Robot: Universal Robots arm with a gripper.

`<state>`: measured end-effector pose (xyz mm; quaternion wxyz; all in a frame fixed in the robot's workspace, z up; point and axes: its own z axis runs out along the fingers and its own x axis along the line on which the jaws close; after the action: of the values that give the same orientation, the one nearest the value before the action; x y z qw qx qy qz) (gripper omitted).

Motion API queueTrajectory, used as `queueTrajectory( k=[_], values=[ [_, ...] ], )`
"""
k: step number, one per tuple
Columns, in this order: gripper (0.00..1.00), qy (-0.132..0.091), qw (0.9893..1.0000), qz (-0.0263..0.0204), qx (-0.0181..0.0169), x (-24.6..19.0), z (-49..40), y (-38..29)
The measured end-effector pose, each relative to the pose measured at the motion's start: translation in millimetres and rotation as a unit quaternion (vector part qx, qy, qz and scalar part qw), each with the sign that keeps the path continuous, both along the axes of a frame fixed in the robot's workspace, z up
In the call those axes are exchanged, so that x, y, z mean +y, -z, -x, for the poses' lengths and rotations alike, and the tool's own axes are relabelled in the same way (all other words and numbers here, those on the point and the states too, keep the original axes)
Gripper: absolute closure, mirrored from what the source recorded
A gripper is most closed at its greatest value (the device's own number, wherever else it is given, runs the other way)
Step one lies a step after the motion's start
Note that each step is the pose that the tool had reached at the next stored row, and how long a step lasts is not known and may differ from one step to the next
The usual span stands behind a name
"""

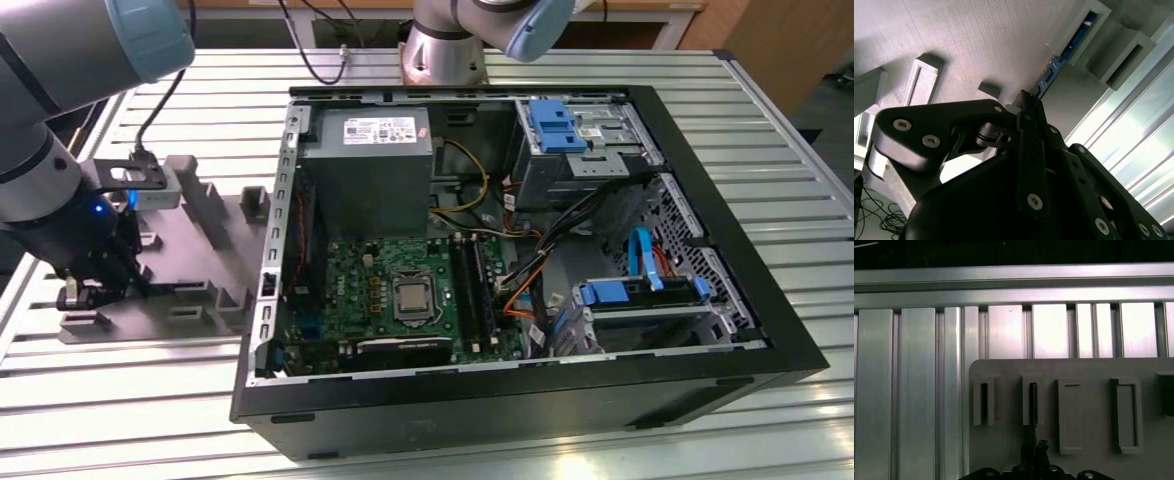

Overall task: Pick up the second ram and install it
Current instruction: 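Pick up the second ram and move it above second insertion slot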

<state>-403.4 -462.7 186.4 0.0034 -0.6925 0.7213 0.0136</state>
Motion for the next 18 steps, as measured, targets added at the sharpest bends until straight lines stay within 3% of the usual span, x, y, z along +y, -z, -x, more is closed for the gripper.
queueTrajectory(
  k=[13, 18],
  values=[
    [0.86, 0.0, 1.0, -0.0004, -0.0001, 0.0, 0.0, 0.3],
    [0.86, 0.0, 1.0, -0.0005, -0.0002, 0.1, 0.0, -2.5]
  ],
)
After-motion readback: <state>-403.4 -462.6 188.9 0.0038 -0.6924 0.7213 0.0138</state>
